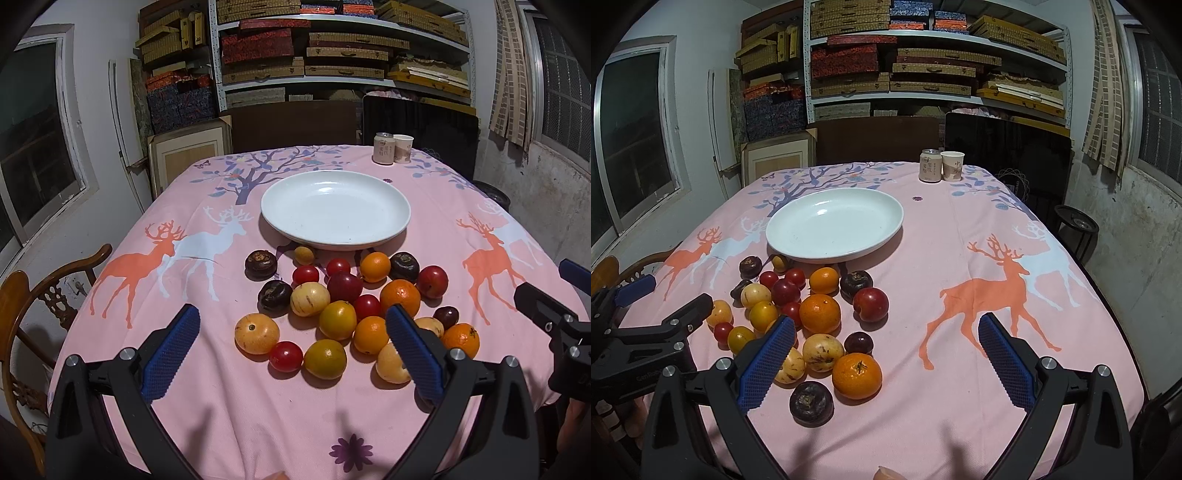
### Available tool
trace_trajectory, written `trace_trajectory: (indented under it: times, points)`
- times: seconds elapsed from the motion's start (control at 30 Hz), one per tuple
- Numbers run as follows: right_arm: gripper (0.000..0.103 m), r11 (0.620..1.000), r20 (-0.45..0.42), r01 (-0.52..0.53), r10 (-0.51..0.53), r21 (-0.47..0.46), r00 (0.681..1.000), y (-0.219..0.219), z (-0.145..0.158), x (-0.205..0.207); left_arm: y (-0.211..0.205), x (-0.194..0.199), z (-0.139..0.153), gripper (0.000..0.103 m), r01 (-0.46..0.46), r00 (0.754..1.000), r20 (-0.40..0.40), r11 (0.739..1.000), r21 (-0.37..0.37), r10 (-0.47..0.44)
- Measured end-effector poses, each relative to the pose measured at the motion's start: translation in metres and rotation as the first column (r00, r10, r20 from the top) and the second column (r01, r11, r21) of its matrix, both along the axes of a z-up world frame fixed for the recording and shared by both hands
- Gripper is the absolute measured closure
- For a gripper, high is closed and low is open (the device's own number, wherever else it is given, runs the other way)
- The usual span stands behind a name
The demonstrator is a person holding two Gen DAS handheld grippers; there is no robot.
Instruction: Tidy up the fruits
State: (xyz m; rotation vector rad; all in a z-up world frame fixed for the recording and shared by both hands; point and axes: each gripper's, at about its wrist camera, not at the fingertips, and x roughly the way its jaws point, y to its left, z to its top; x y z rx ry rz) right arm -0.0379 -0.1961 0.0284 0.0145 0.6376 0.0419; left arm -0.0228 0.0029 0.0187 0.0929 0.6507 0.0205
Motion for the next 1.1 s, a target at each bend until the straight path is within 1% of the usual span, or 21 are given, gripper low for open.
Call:
trace_trajectory:
  times: [1.1]
  points:
    - [0.003,1.000,0.004,0.001,-0.001,-0.007,1.000,-0.0006,0.0027,-0.0025,0.0012,-0.0022,0.0002,0.004,0.001,1.000,-0.002,1.000,-0.003,-0.001]
